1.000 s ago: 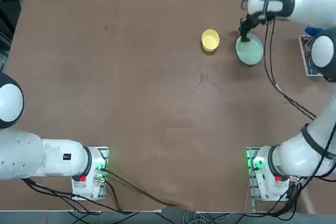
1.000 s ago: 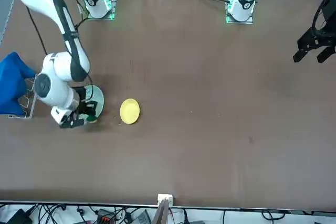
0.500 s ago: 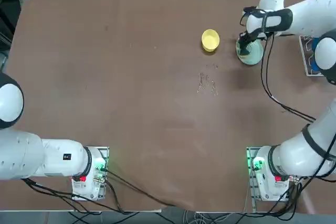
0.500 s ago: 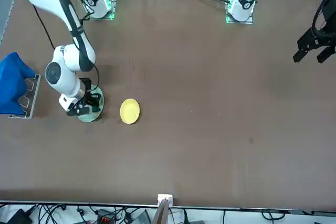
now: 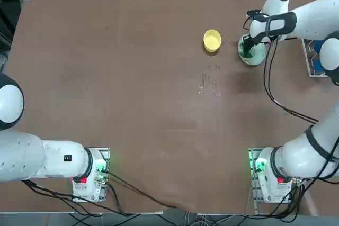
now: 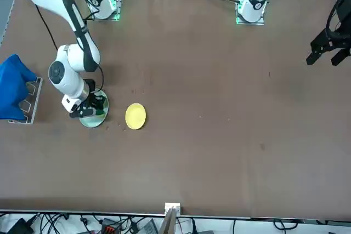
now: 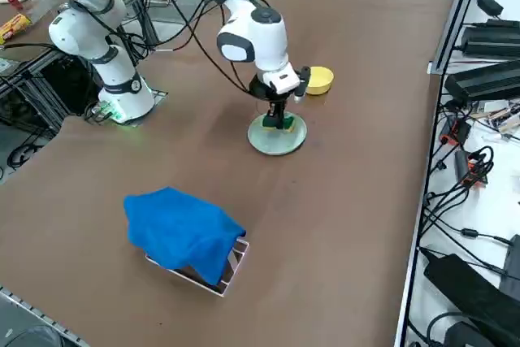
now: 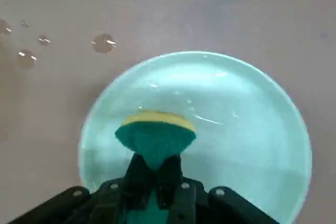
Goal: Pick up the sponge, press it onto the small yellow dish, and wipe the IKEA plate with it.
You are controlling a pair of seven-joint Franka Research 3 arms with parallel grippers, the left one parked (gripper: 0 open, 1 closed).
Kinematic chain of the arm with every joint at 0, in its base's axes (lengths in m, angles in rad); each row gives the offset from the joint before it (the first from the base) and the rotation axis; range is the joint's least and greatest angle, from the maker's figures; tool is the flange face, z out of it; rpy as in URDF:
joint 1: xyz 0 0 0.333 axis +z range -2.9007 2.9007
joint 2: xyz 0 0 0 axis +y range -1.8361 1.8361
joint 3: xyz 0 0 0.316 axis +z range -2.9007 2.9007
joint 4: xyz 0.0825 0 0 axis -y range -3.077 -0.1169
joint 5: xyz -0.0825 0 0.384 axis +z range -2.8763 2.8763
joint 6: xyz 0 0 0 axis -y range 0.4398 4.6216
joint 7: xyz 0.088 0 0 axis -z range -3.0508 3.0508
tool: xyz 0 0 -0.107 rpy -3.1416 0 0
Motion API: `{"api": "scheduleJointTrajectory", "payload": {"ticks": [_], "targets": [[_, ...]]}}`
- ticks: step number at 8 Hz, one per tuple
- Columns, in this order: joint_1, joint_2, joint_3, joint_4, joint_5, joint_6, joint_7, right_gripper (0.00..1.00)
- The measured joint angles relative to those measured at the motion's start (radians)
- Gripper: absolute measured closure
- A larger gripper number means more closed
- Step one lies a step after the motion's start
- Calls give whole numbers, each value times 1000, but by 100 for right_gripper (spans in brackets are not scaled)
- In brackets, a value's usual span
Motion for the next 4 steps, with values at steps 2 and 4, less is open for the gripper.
{"api": "scheduleJointTrajectory", "payload": {"ticks": [2, 4], "targets": [[-76, -1, 0, -5, 0, 0, -120, 91], [-118, 10, 0, 4, 0, 0, -181, 91]]}}
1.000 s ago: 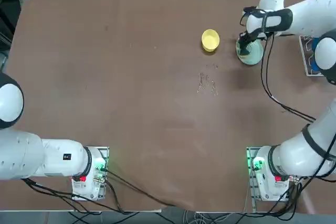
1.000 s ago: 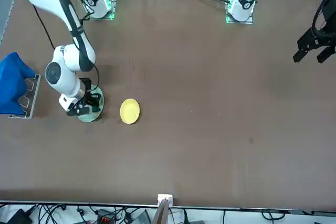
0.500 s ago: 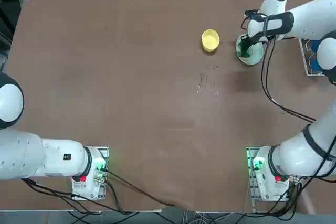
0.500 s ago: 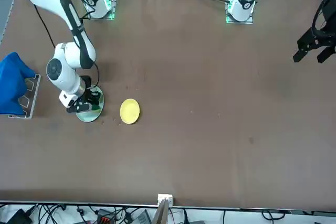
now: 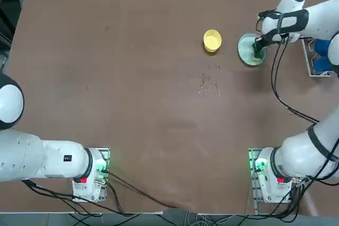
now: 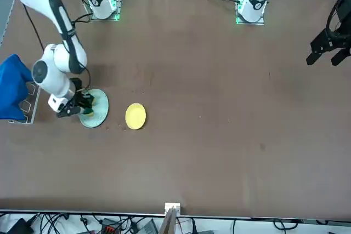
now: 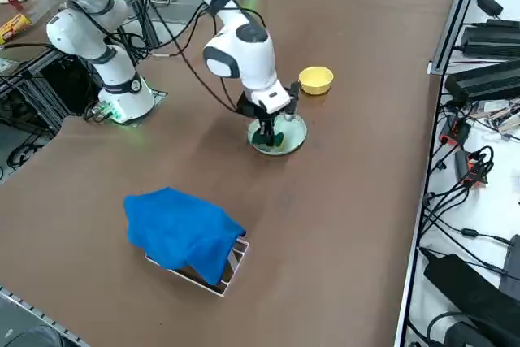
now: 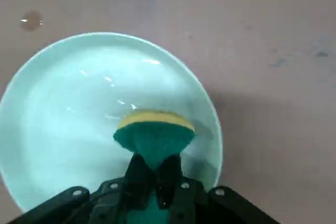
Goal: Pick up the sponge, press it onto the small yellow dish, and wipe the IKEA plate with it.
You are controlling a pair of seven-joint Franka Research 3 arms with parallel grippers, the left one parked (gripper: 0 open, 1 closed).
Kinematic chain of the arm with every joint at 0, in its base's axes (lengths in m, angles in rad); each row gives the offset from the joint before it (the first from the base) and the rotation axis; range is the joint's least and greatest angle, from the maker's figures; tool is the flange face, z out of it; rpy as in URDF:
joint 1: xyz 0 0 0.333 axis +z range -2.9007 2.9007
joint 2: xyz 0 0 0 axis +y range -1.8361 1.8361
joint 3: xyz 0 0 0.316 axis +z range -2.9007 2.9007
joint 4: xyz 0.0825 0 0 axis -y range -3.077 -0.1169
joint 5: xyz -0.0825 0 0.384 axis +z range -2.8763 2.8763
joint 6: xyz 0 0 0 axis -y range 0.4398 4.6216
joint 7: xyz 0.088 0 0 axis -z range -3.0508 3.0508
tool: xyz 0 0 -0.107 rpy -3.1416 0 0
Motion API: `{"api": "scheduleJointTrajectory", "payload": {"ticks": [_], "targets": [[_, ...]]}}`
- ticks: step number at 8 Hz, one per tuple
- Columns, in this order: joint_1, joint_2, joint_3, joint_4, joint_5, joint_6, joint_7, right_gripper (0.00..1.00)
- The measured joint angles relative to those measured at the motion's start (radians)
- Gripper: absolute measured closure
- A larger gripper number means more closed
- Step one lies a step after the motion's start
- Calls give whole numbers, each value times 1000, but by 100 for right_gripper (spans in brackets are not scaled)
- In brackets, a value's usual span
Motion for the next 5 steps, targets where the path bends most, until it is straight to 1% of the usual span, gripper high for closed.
{"api": "scheduleJointTrajectory", "payload": {"ticks": [3, 5], "targets": [[1, 66, 11, 93, 0, -6, -18, 91], [24, 98, 22, 147, 0, -6, -14, 91]]}}
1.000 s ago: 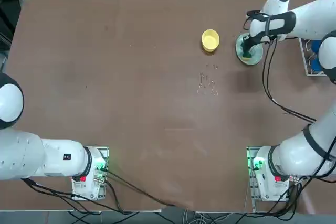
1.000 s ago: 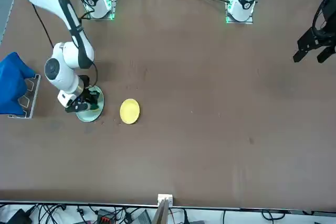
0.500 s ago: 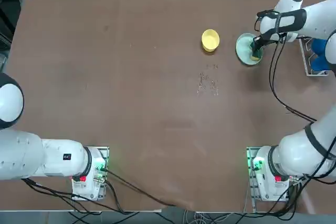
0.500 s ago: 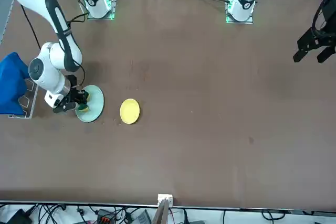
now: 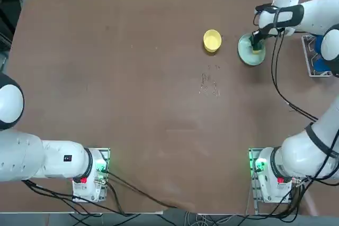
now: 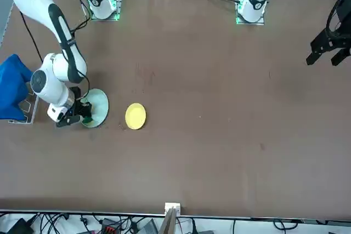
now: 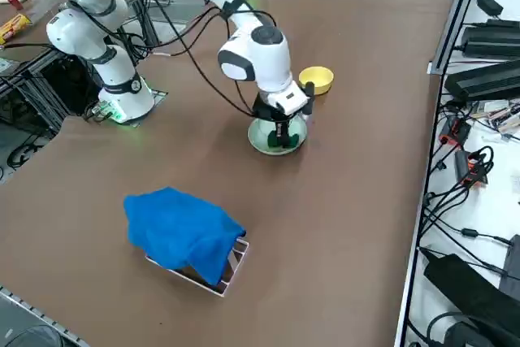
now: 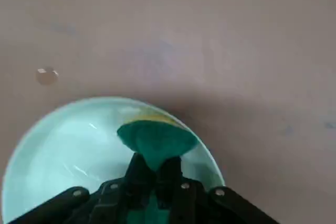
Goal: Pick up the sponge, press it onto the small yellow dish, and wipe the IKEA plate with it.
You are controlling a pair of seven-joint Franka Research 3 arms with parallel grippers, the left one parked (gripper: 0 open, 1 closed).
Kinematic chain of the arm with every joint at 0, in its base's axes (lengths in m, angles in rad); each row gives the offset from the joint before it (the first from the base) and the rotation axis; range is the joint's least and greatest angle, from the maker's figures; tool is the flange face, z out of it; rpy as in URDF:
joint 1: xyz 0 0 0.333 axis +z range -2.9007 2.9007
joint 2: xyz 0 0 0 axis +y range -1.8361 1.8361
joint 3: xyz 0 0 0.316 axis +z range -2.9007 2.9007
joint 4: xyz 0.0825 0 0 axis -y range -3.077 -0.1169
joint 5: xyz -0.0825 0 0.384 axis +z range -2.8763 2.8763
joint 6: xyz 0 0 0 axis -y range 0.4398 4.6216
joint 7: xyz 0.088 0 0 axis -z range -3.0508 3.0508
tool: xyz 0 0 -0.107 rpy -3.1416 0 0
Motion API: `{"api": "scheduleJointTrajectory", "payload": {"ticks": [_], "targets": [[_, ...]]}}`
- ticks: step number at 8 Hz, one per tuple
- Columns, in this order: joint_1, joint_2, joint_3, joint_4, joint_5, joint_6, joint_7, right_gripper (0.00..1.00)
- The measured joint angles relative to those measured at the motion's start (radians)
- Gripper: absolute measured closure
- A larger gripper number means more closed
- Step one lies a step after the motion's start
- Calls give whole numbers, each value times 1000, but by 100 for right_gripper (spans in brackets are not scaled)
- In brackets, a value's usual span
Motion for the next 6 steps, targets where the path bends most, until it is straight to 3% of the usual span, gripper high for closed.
{"api": "scheduleJointTrajectory", "payload": {"ticks": [4, 6], "targets": [[99, 9, 0, 14, 0, -4, 161, 91], [144, -23, -13, -23, -9, -12, 234, 91]]}}
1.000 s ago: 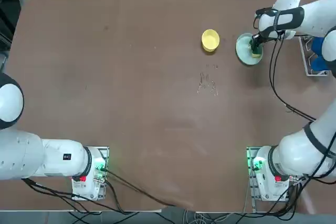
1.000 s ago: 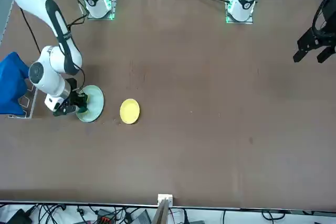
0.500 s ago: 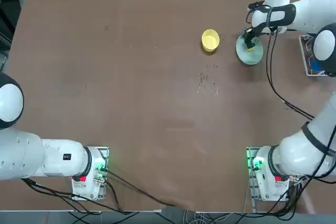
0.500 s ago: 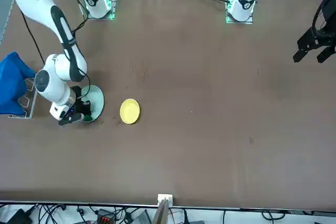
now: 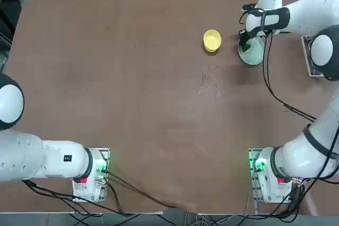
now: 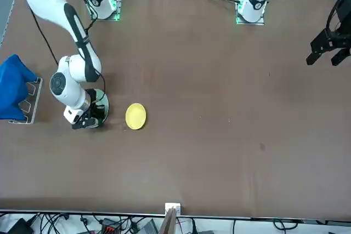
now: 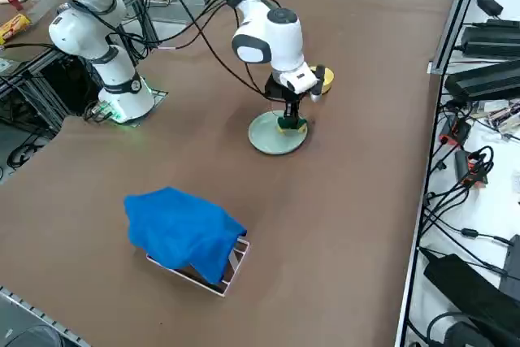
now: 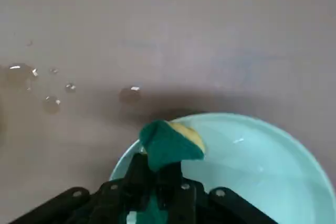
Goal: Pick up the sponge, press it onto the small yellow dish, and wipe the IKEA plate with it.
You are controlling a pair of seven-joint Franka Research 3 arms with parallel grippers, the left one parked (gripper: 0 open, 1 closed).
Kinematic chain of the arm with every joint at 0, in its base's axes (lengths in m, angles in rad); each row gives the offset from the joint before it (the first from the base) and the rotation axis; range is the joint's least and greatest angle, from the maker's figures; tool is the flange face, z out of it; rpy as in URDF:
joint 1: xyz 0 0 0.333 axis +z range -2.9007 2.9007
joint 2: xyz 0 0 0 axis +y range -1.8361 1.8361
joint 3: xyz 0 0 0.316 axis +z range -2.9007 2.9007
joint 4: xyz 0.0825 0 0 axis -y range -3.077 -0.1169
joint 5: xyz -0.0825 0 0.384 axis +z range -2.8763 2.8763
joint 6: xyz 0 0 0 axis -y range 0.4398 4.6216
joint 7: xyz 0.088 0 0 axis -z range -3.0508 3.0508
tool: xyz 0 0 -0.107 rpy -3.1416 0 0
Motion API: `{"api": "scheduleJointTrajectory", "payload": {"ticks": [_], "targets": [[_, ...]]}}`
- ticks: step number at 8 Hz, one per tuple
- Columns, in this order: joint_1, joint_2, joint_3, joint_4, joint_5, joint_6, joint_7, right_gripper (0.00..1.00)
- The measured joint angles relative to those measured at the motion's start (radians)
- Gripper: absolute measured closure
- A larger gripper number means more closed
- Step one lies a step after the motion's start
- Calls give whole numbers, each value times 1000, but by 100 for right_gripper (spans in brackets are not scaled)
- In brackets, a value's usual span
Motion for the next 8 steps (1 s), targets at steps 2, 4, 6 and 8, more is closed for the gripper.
{"api": "scheduleJointTrajectory", "payload": {"ticks": [2, 4, 6, 8], "targets": [[19, -56, 3, -74, 1, 3, 20, 91], [22, -125, 12, -163, 5, 11, 28, 91], [18, -170, 16, -223, 7, 17, 30, 91], [-31, -182, 14, -249, 8, 17, -29, 91]]}}
